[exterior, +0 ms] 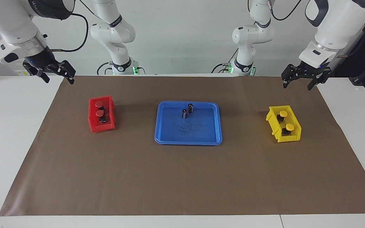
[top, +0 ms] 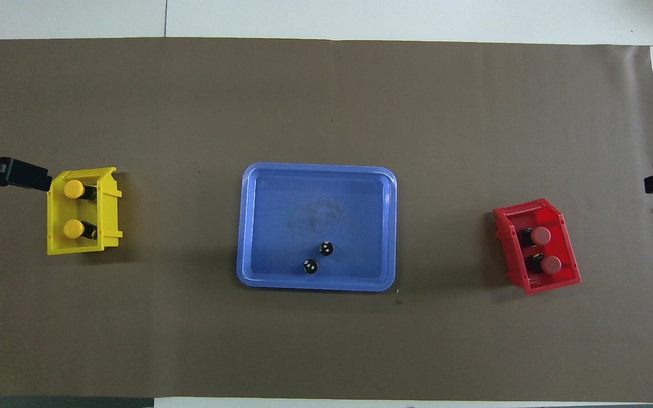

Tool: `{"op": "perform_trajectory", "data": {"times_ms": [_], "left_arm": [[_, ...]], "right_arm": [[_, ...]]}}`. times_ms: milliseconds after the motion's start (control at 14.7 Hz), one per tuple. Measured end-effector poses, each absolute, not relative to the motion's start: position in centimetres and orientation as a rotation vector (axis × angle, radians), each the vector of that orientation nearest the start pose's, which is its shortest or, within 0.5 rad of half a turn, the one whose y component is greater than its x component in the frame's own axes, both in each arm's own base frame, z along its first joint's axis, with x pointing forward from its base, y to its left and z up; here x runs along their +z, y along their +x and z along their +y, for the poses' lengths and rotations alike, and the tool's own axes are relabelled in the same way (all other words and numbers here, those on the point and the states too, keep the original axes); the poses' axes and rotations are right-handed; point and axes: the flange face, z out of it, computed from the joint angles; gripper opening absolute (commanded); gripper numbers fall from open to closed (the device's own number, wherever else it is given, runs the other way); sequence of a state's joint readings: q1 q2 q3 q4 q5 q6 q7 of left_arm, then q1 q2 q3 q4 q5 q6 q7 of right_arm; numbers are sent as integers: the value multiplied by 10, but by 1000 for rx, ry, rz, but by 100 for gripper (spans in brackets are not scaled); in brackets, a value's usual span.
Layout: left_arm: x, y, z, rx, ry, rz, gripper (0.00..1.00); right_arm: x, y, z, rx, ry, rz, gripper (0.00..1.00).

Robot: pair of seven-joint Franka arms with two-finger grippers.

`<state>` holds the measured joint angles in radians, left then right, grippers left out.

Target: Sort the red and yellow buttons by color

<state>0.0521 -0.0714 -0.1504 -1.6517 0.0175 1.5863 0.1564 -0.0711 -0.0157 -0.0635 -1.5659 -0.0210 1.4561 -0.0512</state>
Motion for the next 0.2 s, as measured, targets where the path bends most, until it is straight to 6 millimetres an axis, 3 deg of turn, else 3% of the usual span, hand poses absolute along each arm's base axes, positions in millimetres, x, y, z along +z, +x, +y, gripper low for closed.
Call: {"op": "perform_trajectory", "data": {"times_ms": [204], "left_arm": [[638,524,-53,-31,-3084,403,100]], "right_arm": [[626,532,-75,150,-3146,133,100]]}}
